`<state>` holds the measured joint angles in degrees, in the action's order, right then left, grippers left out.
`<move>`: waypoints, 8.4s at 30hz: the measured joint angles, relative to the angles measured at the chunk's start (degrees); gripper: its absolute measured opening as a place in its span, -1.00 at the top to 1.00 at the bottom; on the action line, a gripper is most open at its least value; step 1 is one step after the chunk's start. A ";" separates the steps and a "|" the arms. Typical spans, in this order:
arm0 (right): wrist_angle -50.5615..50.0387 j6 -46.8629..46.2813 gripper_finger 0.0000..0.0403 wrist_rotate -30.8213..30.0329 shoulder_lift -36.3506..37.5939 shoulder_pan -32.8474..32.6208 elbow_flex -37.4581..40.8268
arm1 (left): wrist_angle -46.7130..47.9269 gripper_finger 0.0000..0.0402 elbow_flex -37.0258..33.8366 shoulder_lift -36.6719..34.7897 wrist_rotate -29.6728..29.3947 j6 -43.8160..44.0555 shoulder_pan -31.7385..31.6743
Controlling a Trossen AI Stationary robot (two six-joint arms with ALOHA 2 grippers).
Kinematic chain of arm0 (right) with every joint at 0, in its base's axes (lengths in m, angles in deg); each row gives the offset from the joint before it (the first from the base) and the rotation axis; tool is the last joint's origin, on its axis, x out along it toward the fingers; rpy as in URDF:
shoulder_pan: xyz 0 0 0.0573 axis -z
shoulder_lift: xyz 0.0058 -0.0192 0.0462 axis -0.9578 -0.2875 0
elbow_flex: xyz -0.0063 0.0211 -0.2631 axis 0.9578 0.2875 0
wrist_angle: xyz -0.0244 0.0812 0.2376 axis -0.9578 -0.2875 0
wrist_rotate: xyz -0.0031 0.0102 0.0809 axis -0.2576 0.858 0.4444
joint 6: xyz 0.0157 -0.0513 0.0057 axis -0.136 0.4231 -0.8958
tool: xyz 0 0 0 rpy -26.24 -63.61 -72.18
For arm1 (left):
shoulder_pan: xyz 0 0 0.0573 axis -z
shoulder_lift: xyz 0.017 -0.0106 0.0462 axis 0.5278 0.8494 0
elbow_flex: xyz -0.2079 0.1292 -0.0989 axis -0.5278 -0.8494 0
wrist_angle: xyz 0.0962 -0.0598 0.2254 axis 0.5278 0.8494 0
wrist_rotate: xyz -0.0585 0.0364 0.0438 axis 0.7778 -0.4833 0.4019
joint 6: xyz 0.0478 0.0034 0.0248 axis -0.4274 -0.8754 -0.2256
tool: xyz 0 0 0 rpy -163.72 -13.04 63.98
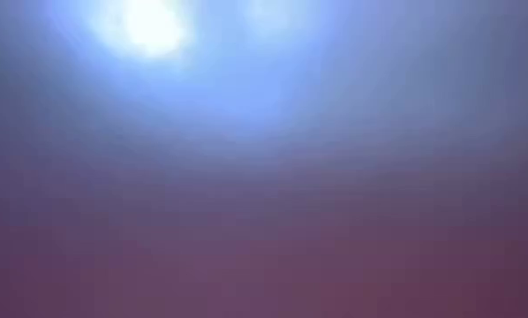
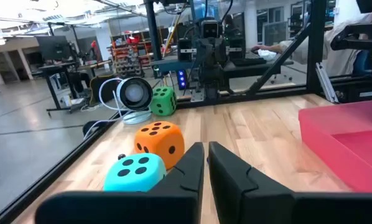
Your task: Pick & Place Dice
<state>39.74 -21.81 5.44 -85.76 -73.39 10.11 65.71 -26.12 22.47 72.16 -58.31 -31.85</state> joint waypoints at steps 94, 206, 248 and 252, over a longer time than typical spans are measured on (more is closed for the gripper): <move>3.00 -3.30 0.87 -3.80 -2.19 -0.02 -11.10 | 0.00 0.86 0.00 0.00 -0.01 0.00 0.00; -94.27 -68.81 0.76 -31.45 -63.71 8.97 -61.47 | 0.02 0.86 0.00 0.02 -0.02 0.00 0.00; -74.36 -52.23 0.96 -28.81 -63.60 39.63 -42.56 | 0.02 0.86 0.00 0.02 0.00 0.00 0.02; -74.41 -51.44 0.96 -28.42 -63.63 38.97 -42.57 | 0.02 0.86 0.00 0.02 -0.01 0.00 0.01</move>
<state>-34.67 -73.24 -22.98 -149.38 -34.41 -32.46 65.73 -26.12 22.49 72.15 -58.31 -31.83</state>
